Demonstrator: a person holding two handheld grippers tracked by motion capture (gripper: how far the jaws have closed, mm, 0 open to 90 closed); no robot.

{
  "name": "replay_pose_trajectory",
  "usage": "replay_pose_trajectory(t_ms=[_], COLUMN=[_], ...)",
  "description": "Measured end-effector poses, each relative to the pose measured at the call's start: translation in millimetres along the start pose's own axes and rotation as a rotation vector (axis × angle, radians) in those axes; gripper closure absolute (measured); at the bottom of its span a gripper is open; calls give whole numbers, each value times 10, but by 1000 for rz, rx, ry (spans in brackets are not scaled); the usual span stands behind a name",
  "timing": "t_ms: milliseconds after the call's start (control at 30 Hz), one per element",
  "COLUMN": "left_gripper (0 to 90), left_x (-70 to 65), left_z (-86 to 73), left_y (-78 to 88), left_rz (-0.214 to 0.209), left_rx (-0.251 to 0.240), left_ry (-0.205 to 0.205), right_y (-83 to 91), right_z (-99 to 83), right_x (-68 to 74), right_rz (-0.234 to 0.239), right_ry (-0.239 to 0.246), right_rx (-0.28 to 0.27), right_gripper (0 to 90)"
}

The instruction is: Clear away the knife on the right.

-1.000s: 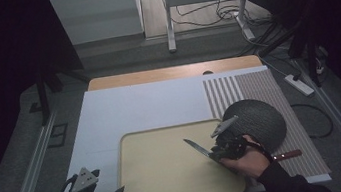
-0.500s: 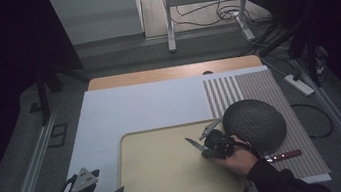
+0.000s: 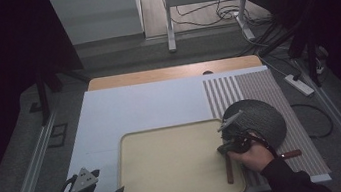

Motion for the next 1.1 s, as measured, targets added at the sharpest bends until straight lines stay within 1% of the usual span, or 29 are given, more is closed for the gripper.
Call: replay_pose_trajectory(t_ms=[133, 167, 200, 367, 500, 633, 833, 967, 1100], left_gripper=[12, 12, 12, 11, 10, 9, 6, 0, 0], left_x=[3, 4, 5, 11, 15, 19, 31, 49, 64], left_z=[3, 3, 4, 7, 10, 11, 12, 13, 17], left_y=[1, 3, 3, 9, 11, 12, 13, 13, 19], left_rz=[-3, -4, -4, -8, -10, -9, -3, 5, 7], left_rx=[-4, -4, -5, -11, -16, -18, -21, -23, -31], left_ry=[5, 6, 8, 17, 25, 29, 41, 58, 74], right_y=[46, 49, 50, 50, 48, 58, 75, 88, 107], right_z=[-28, -29, -30, -27, -21, 20, 75, 105, 132], right_x=[-74, -83, -85, -81, -71, -43, 0, 11, -1], right_rz=[-23, -21, -19, -27, -24, -16, -4, -3, -10], right_ry=[-15, -18, -23, -9, -3, 4, 15, 13, 3], right_rx=[4, 2, 2, 9, 6, -16, -45, -64, -83], right_gripper=[900, 900, 900, 898, 863, 832, 754, 671, 561])
Point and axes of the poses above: each handheld gripper's, and its own axes: y roughly backward along the jaws, z roughly out of its top, x roughly to its left, the point moved 9 cm from there along -y, roughly forward along the jaws, and after that the axes turned 15 degrees about -x, right-handed, at the moved point
